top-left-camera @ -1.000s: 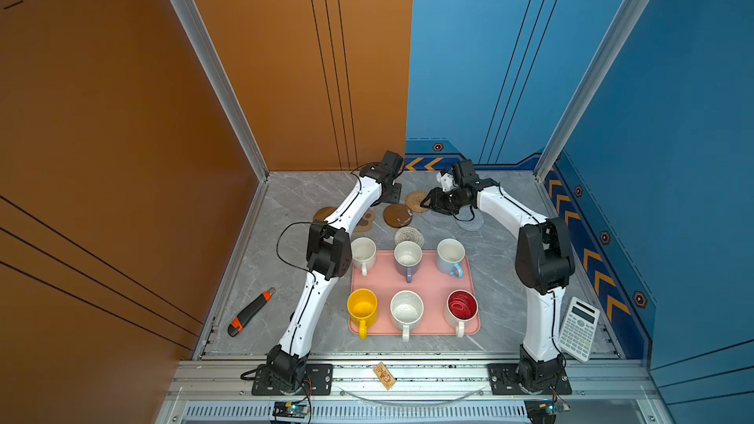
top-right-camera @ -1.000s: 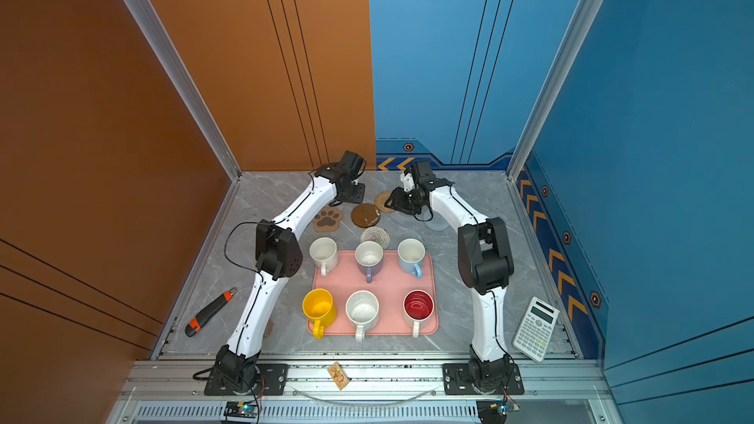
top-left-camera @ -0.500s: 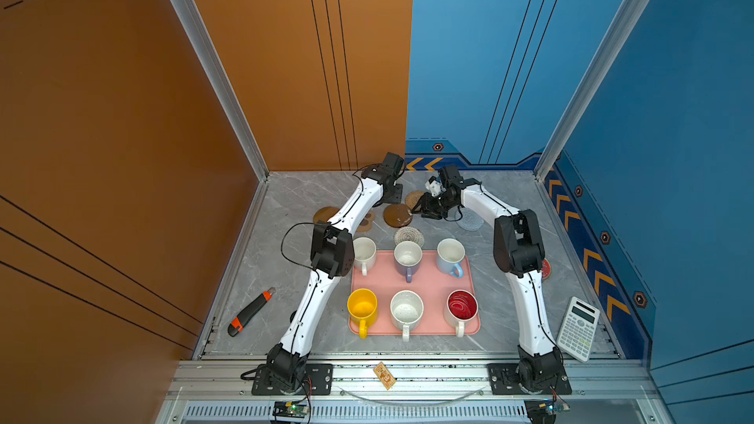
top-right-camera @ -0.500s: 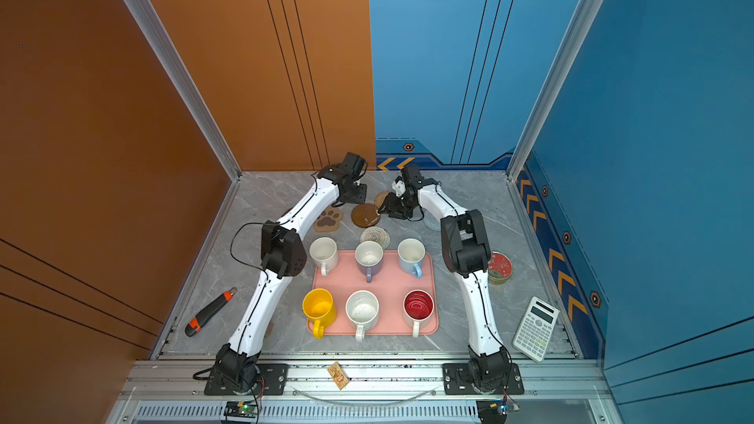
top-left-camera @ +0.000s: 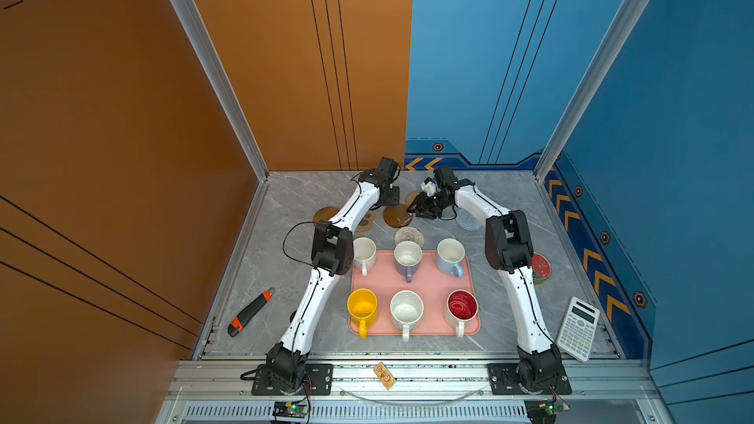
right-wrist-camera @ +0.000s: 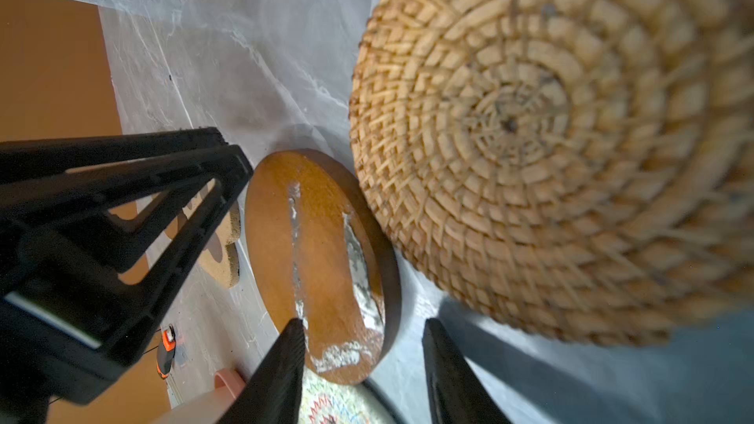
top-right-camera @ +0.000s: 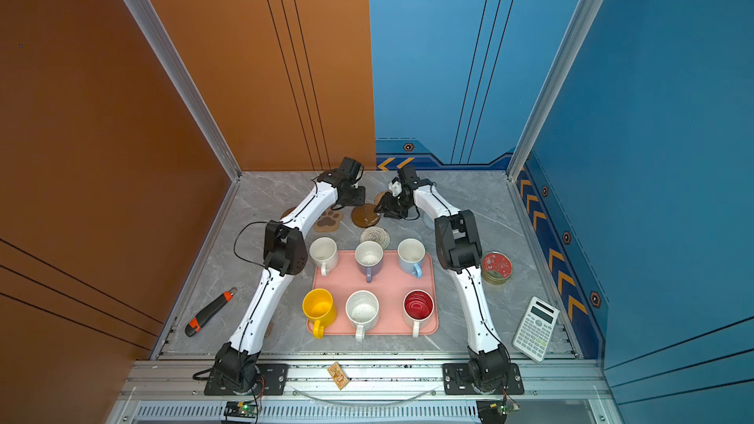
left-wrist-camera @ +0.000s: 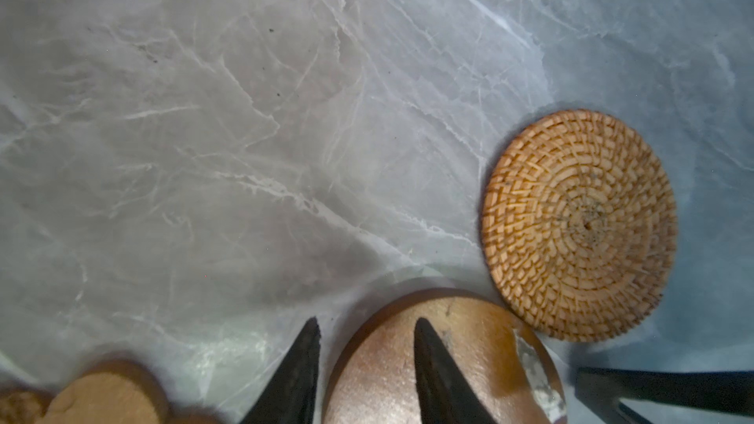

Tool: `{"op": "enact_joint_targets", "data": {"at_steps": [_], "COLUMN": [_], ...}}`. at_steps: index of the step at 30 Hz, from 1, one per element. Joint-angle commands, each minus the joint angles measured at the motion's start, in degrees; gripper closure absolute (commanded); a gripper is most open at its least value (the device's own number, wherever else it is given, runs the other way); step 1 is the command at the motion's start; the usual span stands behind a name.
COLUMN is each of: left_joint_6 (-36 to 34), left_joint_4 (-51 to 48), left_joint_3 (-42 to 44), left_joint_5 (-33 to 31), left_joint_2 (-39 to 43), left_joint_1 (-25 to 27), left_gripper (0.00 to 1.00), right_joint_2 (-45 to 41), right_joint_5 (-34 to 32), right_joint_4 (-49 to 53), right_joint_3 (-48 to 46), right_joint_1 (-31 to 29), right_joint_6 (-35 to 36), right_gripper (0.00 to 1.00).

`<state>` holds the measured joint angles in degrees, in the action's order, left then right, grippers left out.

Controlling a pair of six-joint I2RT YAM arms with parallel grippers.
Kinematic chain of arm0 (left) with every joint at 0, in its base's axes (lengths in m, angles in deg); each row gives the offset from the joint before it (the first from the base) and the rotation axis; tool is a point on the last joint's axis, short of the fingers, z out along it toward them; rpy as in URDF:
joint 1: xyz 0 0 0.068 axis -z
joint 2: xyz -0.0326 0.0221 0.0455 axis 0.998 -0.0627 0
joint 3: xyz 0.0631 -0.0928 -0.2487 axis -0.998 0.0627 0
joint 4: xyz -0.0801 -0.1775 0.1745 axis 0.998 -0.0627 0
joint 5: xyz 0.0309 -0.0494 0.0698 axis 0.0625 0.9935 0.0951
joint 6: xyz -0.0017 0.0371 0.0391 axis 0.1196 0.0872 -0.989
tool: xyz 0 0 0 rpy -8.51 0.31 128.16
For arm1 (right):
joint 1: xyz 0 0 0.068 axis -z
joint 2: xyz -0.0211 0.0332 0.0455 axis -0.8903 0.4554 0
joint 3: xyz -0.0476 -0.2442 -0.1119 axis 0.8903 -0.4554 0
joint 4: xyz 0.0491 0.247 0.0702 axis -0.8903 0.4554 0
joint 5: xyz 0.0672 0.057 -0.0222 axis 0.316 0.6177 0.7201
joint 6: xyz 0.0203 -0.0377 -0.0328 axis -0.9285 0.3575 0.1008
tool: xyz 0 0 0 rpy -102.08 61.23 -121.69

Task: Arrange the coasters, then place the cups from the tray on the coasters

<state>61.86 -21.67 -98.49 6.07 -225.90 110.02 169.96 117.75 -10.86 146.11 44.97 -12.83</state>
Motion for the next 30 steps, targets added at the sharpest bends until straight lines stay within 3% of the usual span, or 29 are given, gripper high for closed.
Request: {"op": "enact_joint_targets", "data": {"at_steps": [1,21,30], "left_joint_6": [0.6,-3.8,-5.0], "left_joint_4": [1.0,0.9,0.9], "left_joint_3": [-0.5,11.8,8.6], "left_joint_5": [2.1,-1.2,-5.2], "left_joint_2": [-1.3,5.5,5.6], "left_joint_1": [-0.2,0.3,-0.2], "left_gripper": [0.61,0.71,0.69], "right_joint_2": [1.8,1.5,1.5], "right_joint_5": [1.6,0.9,0.7], "right_joint_4": [1.8,6.8,6.8], "right_joint_3": [2.2,2.1,3.1], "right_joint_1": [-1.5,-4.9,-6.0], "right_joint_6": [-0.4,3.2,3.4], "right_gripper": [0.54,0.62,0.61]}}
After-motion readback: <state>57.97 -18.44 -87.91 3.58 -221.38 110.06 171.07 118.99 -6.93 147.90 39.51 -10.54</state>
